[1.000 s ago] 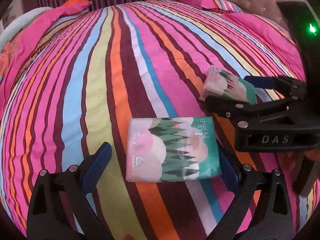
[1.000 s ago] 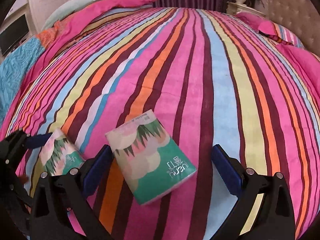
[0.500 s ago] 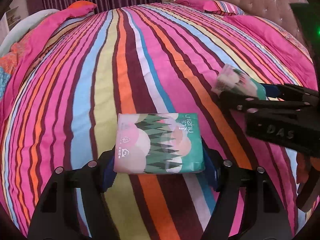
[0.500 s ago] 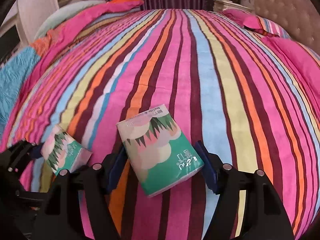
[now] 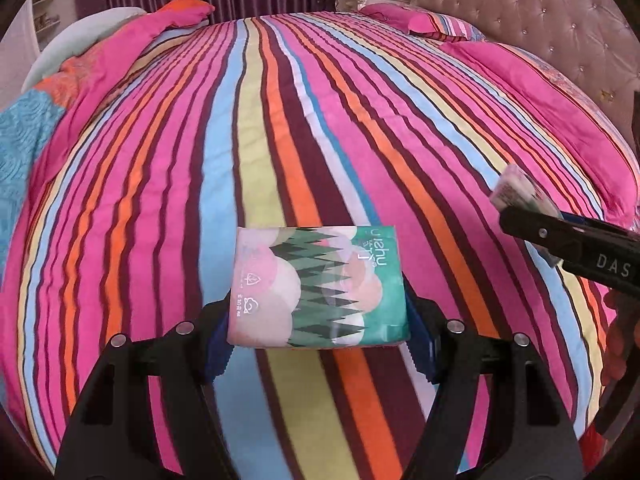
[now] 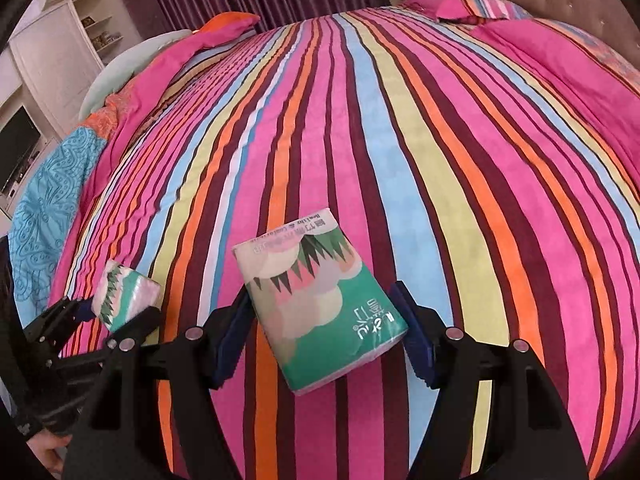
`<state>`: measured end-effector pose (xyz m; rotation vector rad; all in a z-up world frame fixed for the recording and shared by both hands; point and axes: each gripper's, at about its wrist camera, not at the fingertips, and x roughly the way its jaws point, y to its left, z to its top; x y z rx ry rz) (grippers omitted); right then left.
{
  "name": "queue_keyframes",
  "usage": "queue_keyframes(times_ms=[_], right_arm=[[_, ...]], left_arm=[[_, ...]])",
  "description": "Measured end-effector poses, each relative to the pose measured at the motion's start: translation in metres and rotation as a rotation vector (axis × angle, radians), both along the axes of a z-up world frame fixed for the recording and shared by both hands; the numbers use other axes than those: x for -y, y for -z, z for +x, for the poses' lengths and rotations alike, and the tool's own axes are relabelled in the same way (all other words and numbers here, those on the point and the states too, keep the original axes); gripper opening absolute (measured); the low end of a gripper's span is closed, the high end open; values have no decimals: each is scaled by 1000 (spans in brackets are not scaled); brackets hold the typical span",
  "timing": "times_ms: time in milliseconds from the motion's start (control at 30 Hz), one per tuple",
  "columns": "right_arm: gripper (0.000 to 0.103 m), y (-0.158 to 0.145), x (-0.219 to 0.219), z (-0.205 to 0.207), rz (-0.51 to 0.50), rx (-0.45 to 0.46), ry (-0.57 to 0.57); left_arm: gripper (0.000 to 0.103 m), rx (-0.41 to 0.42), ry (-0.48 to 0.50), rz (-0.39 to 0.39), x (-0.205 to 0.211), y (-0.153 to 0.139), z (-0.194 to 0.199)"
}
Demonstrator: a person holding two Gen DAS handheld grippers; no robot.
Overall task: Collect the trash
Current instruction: 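Carry both tissue packs down over the white wastebasket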
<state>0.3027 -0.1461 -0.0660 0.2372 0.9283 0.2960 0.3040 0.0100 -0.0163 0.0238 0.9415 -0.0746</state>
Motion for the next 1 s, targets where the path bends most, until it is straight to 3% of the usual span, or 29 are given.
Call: queue_keyframes(times_ms=[1000], right_arm=[[64,-3,-3,-206,81,-32,-38]], left_arm=[[69,-11,-40,-33,-21,1,-244]])
